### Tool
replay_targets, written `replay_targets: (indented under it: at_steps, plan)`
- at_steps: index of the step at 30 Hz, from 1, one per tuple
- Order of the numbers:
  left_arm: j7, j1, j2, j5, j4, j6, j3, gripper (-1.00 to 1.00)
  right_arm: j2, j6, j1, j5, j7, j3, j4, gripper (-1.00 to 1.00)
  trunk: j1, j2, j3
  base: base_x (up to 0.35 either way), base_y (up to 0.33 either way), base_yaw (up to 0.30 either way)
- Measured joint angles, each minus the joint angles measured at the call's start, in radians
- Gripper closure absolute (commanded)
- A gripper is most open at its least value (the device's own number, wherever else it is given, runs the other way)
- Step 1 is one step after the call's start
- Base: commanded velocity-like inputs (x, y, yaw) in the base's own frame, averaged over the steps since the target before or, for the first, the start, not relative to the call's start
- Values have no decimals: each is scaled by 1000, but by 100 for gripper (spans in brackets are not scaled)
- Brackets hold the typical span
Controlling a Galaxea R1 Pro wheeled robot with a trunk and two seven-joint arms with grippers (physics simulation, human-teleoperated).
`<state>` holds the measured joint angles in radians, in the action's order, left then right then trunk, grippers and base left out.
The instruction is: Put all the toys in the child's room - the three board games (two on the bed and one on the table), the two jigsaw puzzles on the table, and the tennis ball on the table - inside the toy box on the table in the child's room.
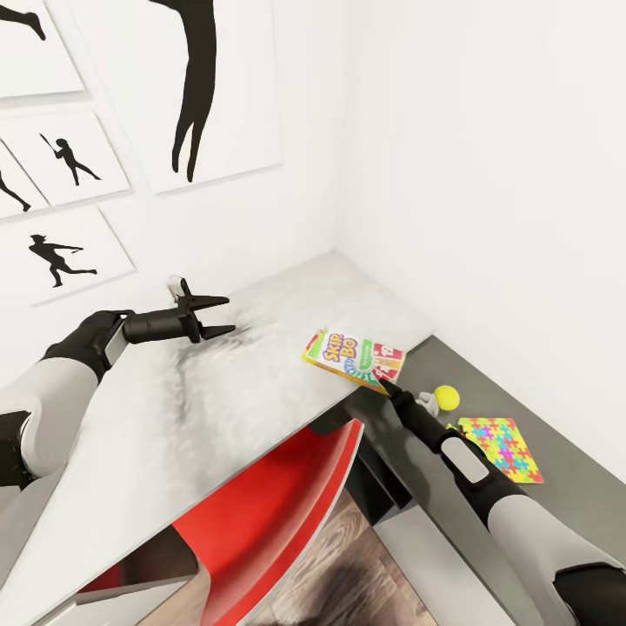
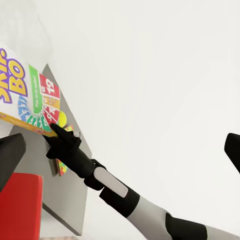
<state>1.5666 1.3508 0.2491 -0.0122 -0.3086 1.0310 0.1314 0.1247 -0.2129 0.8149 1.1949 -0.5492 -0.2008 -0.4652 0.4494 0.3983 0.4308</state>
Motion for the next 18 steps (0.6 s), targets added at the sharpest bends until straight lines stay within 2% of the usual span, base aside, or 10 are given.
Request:
replay_targets:
  at_steps: [18]
  plan:
    - [0,0,-5,0,0,0,0,-100,0,0,-1,-1,-1,6,0,100,0,0,0,0,0,0]
